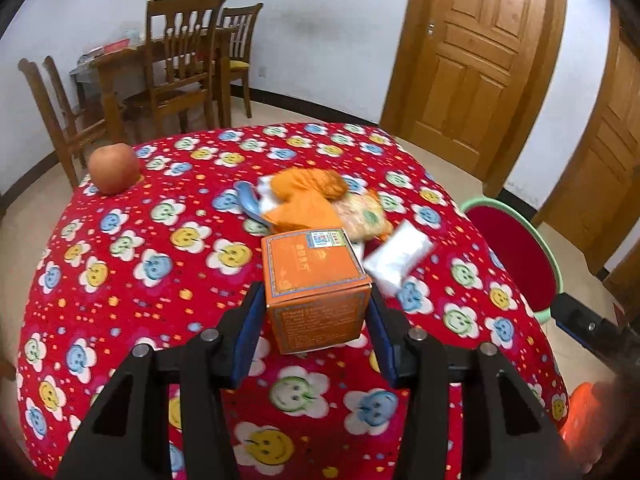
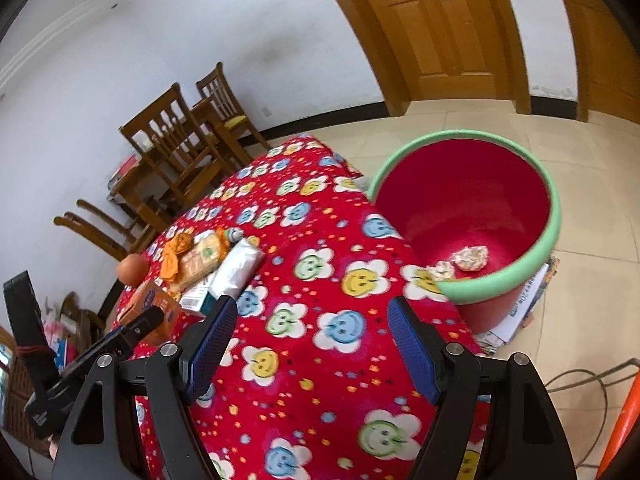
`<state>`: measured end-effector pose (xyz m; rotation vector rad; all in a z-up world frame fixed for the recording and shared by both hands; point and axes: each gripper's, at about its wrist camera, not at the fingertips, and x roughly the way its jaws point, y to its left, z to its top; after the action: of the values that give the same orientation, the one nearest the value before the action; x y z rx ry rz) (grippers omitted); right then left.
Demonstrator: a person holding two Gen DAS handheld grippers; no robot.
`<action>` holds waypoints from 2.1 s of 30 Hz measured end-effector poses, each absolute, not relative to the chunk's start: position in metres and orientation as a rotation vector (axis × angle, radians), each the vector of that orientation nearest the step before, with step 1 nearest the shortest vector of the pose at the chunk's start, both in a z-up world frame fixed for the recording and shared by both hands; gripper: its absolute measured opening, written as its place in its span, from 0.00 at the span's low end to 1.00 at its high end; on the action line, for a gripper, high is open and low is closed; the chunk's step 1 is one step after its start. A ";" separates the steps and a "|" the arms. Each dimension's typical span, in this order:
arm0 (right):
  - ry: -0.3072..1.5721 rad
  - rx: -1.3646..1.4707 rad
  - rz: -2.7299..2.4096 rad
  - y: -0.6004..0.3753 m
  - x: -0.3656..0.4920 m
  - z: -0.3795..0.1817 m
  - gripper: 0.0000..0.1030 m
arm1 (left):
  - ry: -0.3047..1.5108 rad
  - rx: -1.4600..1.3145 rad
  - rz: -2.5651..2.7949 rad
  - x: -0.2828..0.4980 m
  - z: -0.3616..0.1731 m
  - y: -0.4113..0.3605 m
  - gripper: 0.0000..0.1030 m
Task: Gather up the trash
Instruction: 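Grasp the white plastic packet with the right tool while the left tool holds the box, then carry the orange box and white packet over the bucket with both tools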
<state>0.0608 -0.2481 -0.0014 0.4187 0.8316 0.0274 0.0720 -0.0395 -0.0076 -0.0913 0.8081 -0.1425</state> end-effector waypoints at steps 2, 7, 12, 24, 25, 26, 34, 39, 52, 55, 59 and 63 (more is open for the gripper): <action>0.840 0.410 0.042 -0.241 0.068 -0.003 0.76 | 0.808 -0.105 -0.122 0.074 -0.007 -0.031 0.48; 0.862 0.386 0.066 -0.224 0.087 -0.008 0.76 | 0.808 -0.125 -0.067 0.080 -0.009 -0.012 0.48; 0.890 0.361 0.089 -0.205 0.109 -0.014 0.76 | 0.811 -0.144 -0.027 0.086 -0.012 0.003 0.48; 0.934 0.290 0.103 -0.170 0.156 -0.037 0.76 | 0.828 -0.184 -0.008 0.095 -0.024 0.021 0.48; 0.936 0.292 0.105 -0.168 0.158 -0.039 0.76 | 0.829 -0.186 -0.010 0.095 -0.025 0.021 0.48; 0.938 0.292 0.106 -0.166 0.161 -0.040 0.75 | 0.828 -0.187 -0.011 0.095 -0.025 0.022 0.48; 0.976 0.297 0.102 -0.156 0.174 -0.056 0.53 | 0.835 -0.195 -0.011 0.098 -0.029 0.026 0.48; 0.987 0.302 0.096 -0.156 0.177 -0.063 0.47 | 0.837 -0.200 -0.008 0.099 -0.031 0.029 0.48; 0.947 0.282 0.097 -0.163 0.157 -0.049 0.41 | 0.823 -0.207 -0.012 0.092 -0.024 0.030 0.48; 0.917 0.272 0.096 -0.167 0.147 -0.038 0.41 | 0.815 -0.206 -0.022 0.089 -0.020 0.027 0.48; 0.886 0.285 0.097 -0.176 0.133 -0.025 0.41 | 0.806 -0.199 -0.046 0.085 -0.014 0.019 0.48; 0.863 0.290 0.093 -0.186 0.121 -0.015 0.41 | 0.795 -0.185 -0.077 0.081 -0.005 0.008 0.48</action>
<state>0.1209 -0.1860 -0.0146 0.2901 0.8626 0.0930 0.0806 0.0077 -0.0055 -0.1853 0.7946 -0.0774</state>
